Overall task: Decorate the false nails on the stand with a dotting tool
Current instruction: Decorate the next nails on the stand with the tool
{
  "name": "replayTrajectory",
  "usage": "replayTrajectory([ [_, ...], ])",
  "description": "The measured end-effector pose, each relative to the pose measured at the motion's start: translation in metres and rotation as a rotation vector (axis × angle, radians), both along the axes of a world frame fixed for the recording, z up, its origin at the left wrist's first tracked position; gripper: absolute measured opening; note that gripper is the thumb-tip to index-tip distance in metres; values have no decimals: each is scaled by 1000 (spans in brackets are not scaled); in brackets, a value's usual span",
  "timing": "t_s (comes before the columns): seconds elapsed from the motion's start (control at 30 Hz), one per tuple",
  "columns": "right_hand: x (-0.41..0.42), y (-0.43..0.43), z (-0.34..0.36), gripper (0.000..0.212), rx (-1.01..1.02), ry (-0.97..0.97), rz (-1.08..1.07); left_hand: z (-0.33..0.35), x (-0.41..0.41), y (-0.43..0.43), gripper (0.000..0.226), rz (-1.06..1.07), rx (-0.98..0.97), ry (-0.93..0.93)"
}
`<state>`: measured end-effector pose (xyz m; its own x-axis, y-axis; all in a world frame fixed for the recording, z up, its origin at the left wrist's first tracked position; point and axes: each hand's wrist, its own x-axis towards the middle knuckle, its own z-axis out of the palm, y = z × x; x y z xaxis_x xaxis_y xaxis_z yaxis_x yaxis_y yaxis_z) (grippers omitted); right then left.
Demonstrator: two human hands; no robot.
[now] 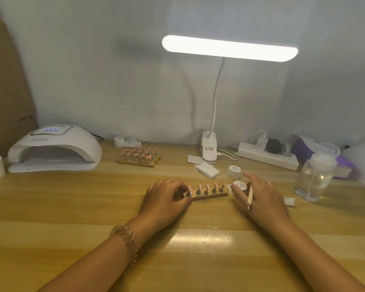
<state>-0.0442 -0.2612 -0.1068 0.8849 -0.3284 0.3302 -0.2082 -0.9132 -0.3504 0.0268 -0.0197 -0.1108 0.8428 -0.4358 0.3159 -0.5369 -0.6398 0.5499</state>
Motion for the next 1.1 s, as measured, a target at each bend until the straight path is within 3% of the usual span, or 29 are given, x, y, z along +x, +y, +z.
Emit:
replayTrajectory([
  [0.1,-7,-4,8,36,91,-148,-5,1,2,9,13,30,-76,14],
  [0.17,-15,-7,8,20,-14,-261,7,2,6,16,19,62,-145,48],
  [0.3,-21,-14,-1,7,-293,-119,10,3,9,23,25,55,-294,141],
  [0.47,-10,-15,-1,38,-319,63,-36,3,-1,20,25,-30,-324,157],
  [0.57,-16,-13,1,44,-315,87,-20,5,-9,17,24,-67,-315,167],
  [0.63,-28,-12,4,48,-215,6,27,7,-14,13,24,-94,-310,177],
  [0.7,-45,-9,10,47,80,-73,167,8,-19,8,24,-139,-306,191],
  [0.8,-73,-3,20,40,464,-43,340,11,-27,-5,24,-247,-273,188],
  [0.93,-106,-15,29,25,610,-103,259,12,-41,-32,24,-356,-285,187],
  [1.1,-144,-48,37,25,673,-131,141,13,-58,-84,25,-437,-262,127],
])
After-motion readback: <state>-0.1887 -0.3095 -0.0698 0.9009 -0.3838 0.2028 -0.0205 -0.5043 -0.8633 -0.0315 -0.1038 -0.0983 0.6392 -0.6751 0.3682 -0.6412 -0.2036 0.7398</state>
